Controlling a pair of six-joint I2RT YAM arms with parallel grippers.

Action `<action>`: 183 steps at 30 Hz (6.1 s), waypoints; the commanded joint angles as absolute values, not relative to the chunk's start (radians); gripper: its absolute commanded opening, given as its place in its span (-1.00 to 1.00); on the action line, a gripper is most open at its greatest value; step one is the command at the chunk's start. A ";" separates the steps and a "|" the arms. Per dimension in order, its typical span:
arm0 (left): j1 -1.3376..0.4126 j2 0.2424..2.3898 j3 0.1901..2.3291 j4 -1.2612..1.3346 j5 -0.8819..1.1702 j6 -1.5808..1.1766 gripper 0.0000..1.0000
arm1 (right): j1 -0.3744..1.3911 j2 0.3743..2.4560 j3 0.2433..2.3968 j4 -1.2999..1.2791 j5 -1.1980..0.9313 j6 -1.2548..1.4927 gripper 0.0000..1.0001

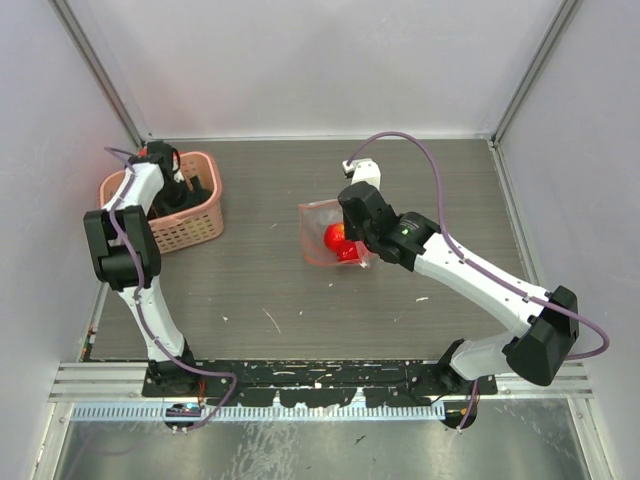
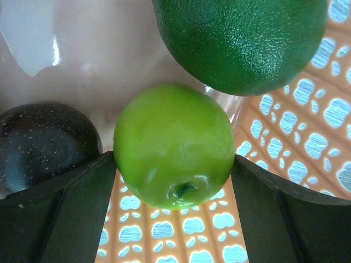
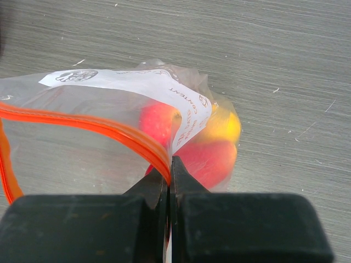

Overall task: Place the food in the zip-top bag and seal the zipper
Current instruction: Pick up the fake fruit from the bin, then place the fake fruit in the zipper food storage bag, then adjust the zipper food storage bag at the center of the board.

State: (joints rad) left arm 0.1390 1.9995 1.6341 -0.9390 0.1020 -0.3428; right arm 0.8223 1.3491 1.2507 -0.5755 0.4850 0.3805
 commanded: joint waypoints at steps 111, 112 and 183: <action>-0.888 1.408 1.205 -0.230 -0.374 -0.492 0.41 | 0.819 1.260 1.276 -0.518 0.316 0.478 -0.99; -0.887 1.403 1.207 -0.237 -0.372 -0.494 0.45 | 0.819 1.259 1.274 -0.517 0.319 0.479 -0.99; -0.716 1.223 1.293 -0.579 0.295 -0.874 -1.00 | 0.773 1.394 1.418 -0.837 0.517 0.415 -0.99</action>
